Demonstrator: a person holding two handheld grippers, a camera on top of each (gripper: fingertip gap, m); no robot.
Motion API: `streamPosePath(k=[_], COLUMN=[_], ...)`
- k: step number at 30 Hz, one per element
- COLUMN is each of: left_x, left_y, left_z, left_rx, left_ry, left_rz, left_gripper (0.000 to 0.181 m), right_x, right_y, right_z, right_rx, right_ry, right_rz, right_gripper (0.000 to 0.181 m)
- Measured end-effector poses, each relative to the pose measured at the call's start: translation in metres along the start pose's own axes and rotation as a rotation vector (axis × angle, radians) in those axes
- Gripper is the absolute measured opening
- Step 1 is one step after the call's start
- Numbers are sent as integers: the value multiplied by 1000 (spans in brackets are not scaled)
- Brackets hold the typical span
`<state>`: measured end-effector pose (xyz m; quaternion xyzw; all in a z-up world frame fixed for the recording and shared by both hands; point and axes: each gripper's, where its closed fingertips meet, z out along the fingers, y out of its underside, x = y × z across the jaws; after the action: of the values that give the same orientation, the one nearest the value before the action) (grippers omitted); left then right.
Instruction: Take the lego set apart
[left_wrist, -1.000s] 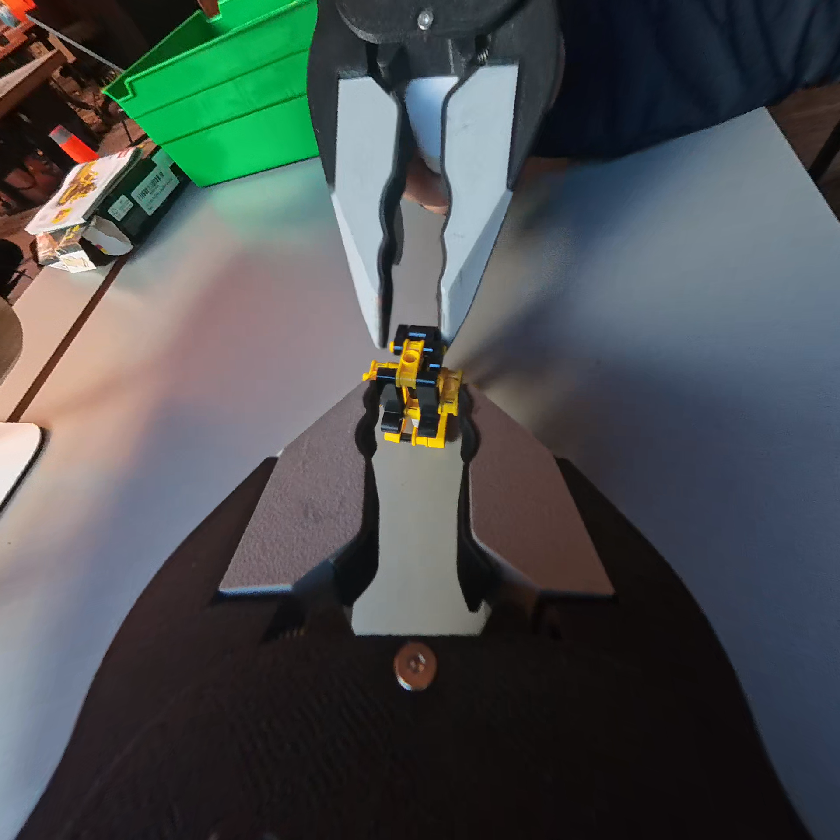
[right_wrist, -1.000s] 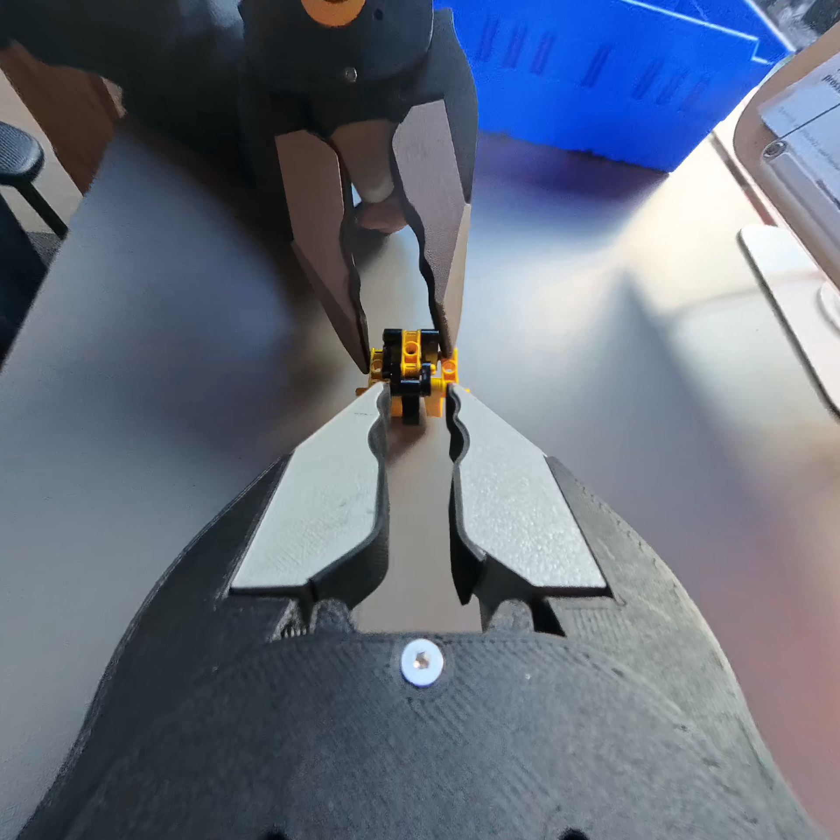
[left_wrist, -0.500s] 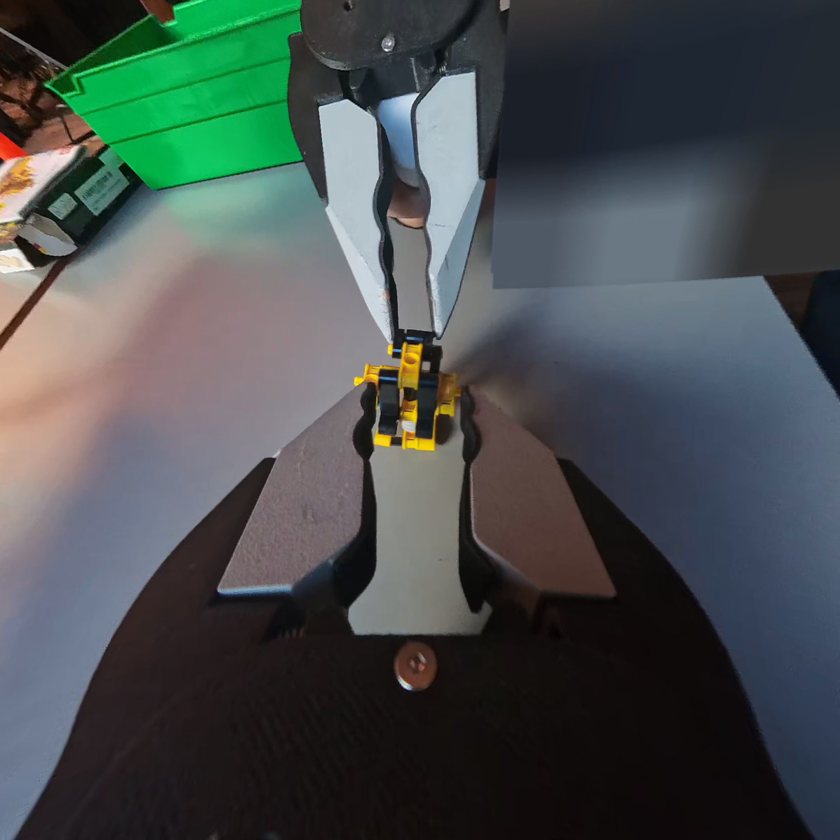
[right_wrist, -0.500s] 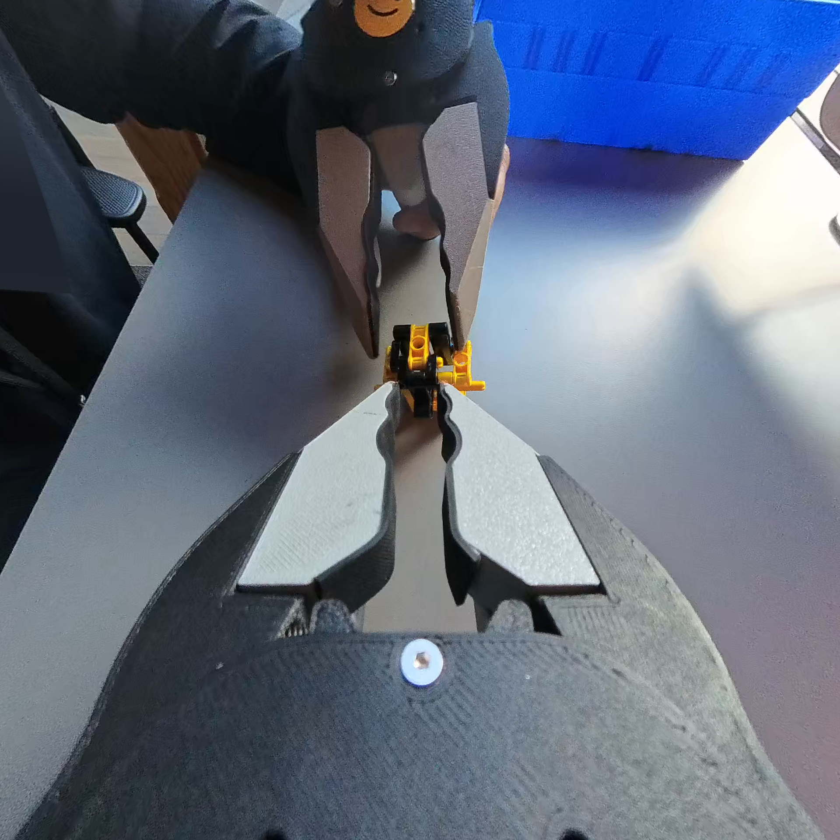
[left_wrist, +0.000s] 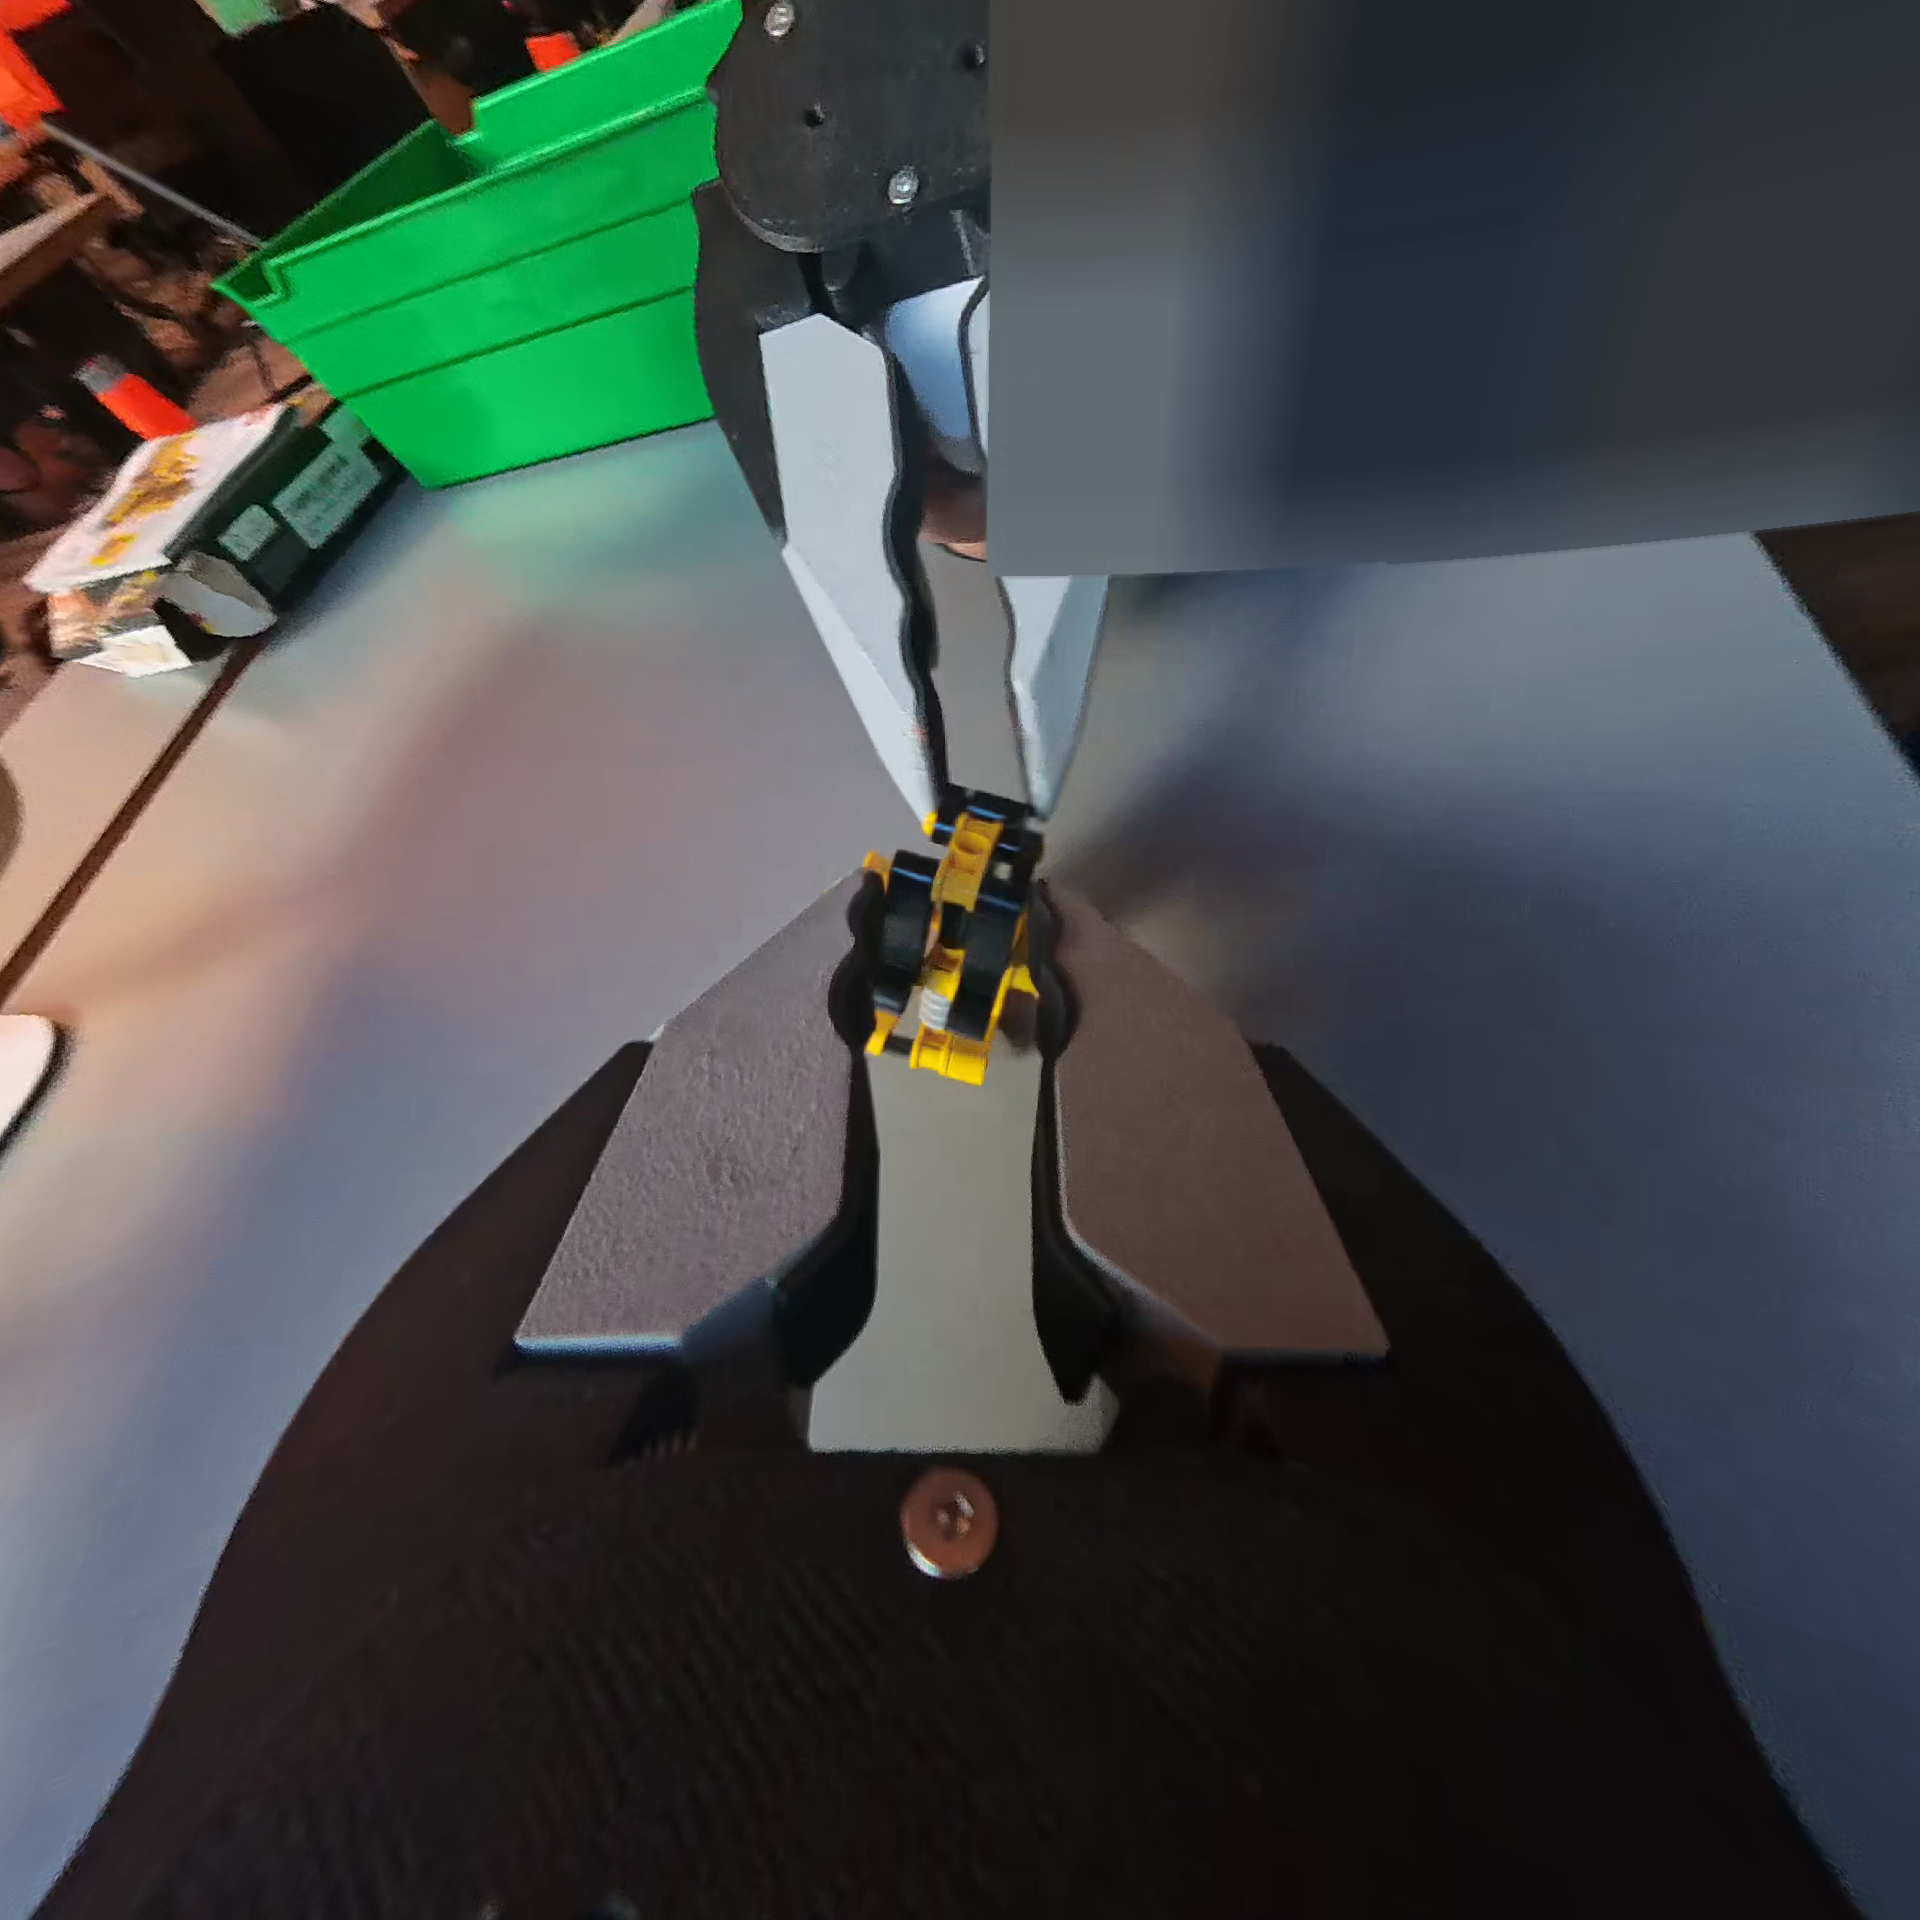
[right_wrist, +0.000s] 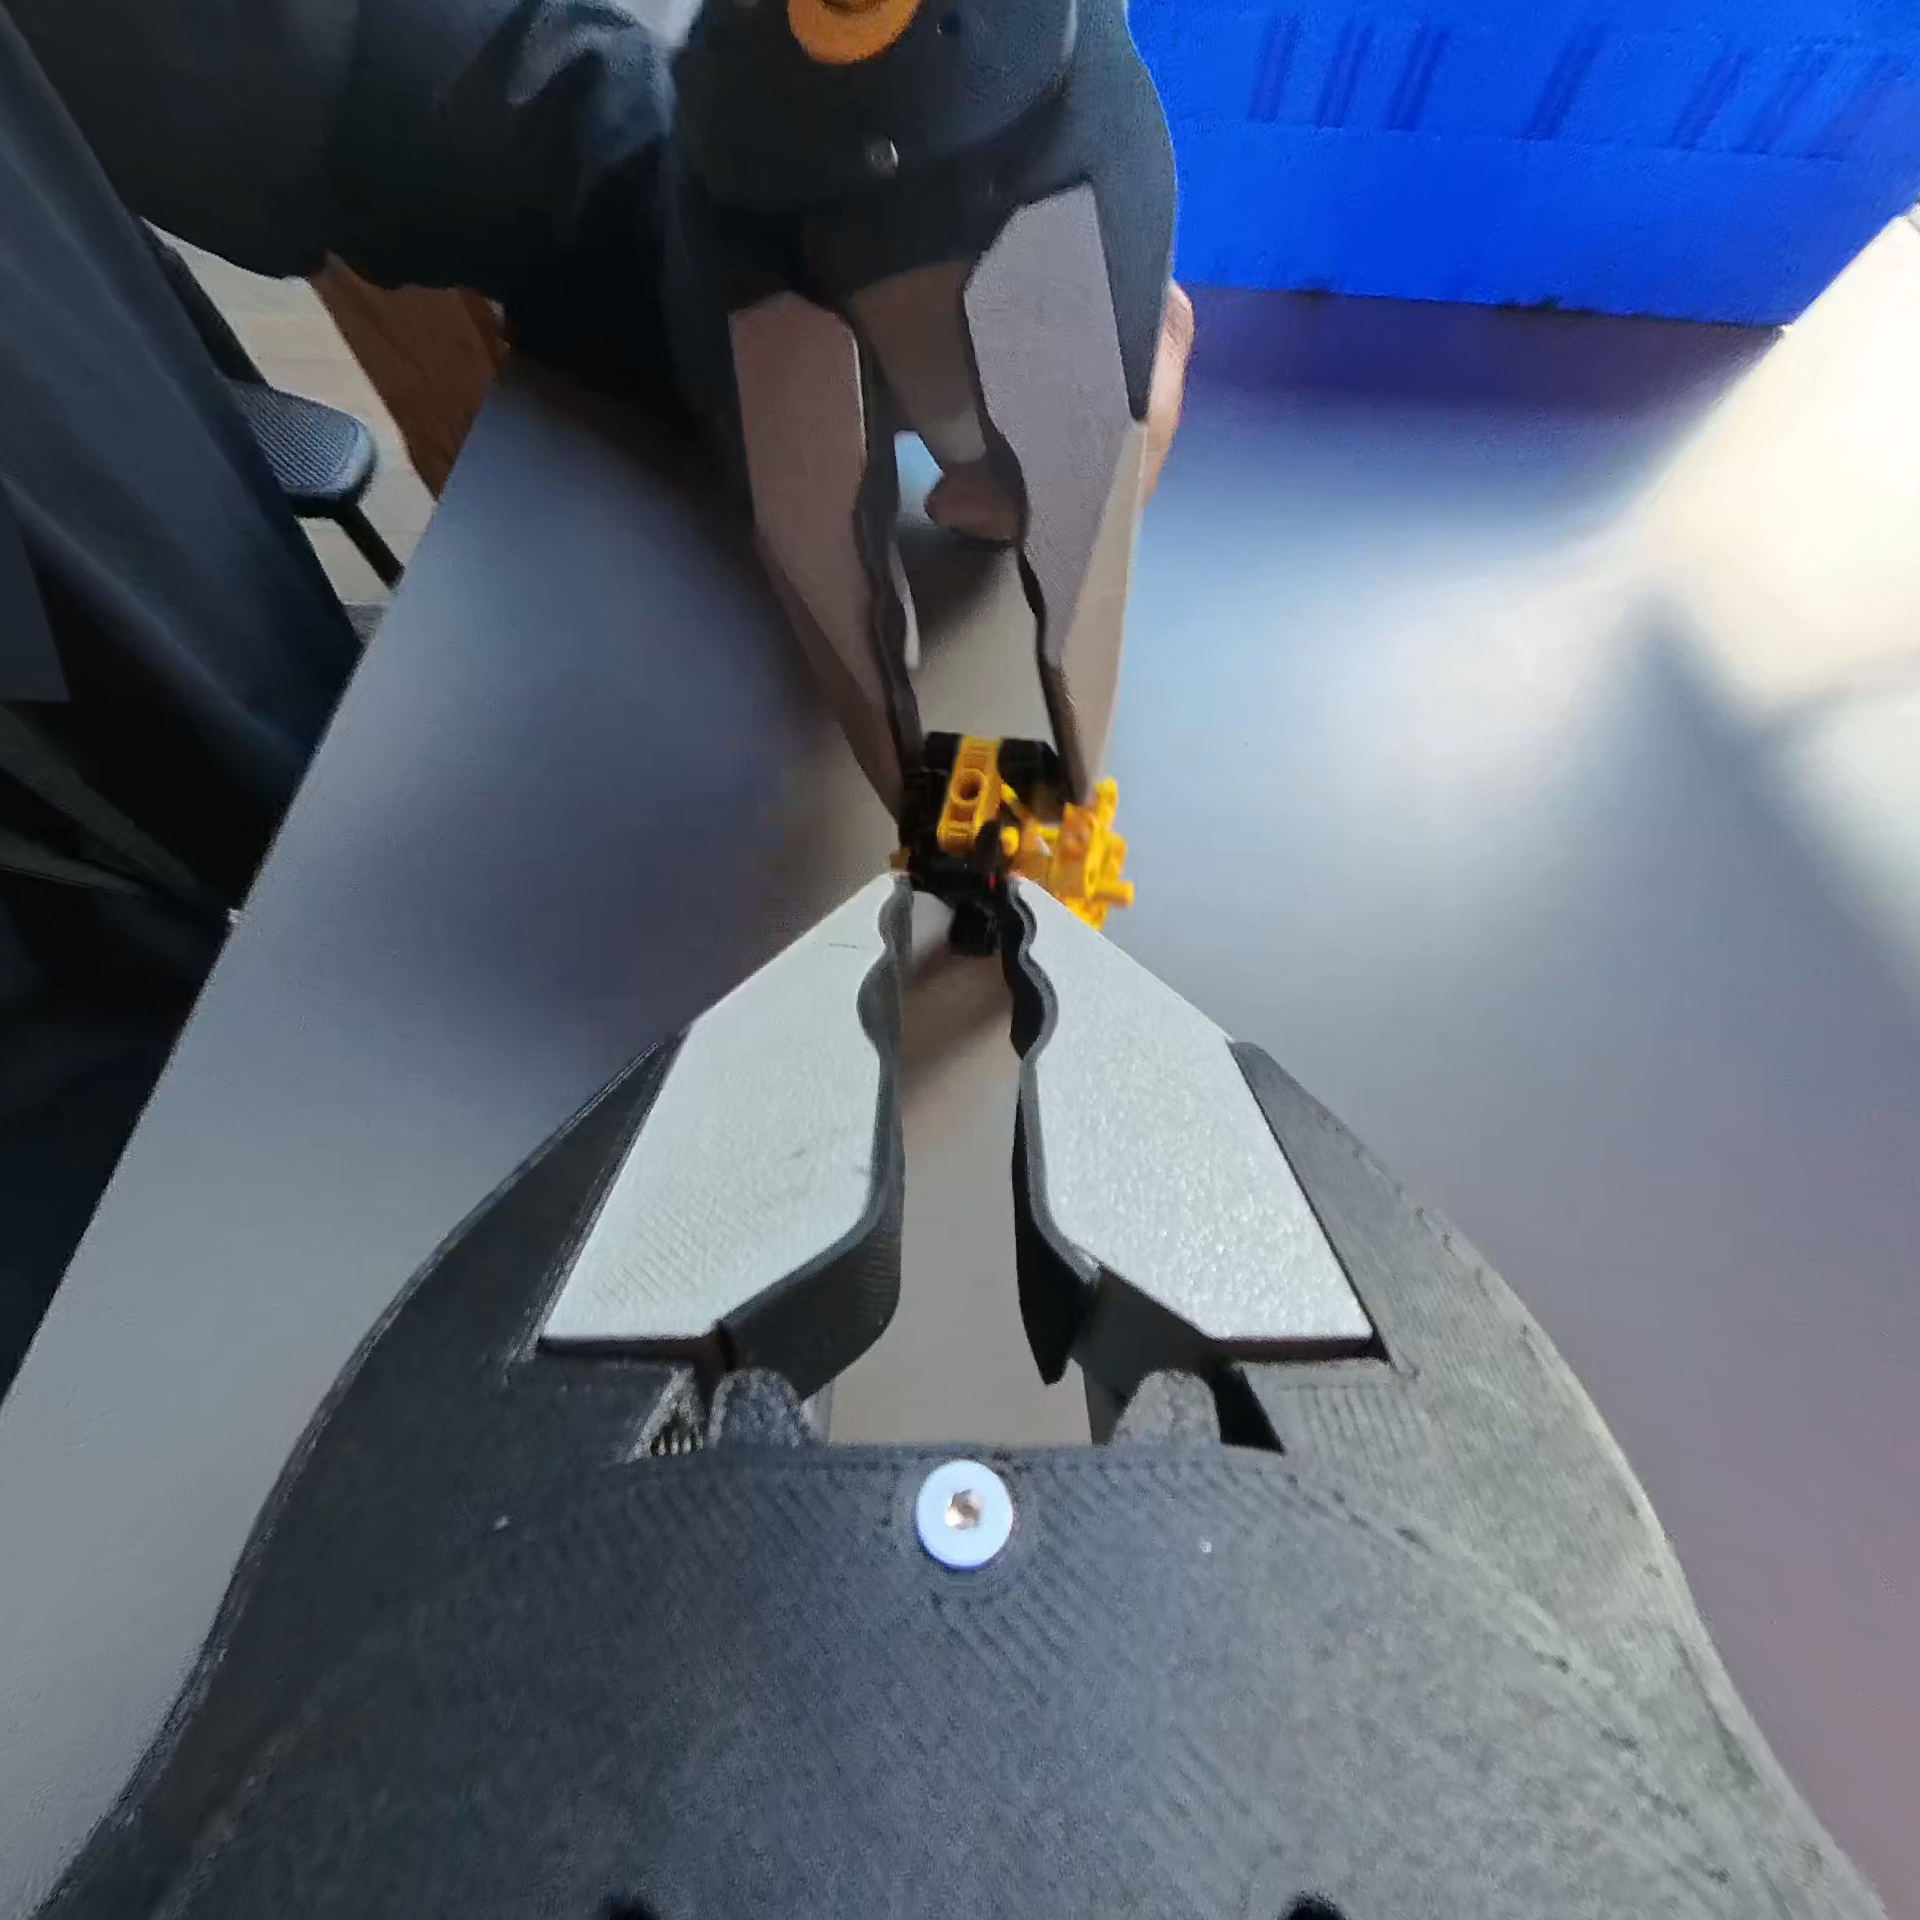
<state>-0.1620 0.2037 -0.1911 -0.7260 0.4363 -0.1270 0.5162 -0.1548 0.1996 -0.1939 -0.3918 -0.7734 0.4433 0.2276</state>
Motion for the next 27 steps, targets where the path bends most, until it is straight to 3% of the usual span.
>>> streamPosePath(k=[5, 12, 17, 27], left_x=[3, -6, -10, -11], left_y=[7, 6, 7, 8], left_z=[5, 4, 5, 8], left_rx=[-59, -60, -71, -64], left_ry=[-15, -118, -142, -141], left_rz=[90, 170, 144, 125], left_gripper=[27, 25, 24, 24], right_x=[-3, 15, 18, 19], right_y=[8, -9, 1, 1], right_z=[9, -10, -3, 0], right_rx=[-44, 46, -47, -53], right_ry=[-25, 70, 128, 146], right_rz=[15, 82, 63, 75], right_gripper=[15, 2, 3, 0])
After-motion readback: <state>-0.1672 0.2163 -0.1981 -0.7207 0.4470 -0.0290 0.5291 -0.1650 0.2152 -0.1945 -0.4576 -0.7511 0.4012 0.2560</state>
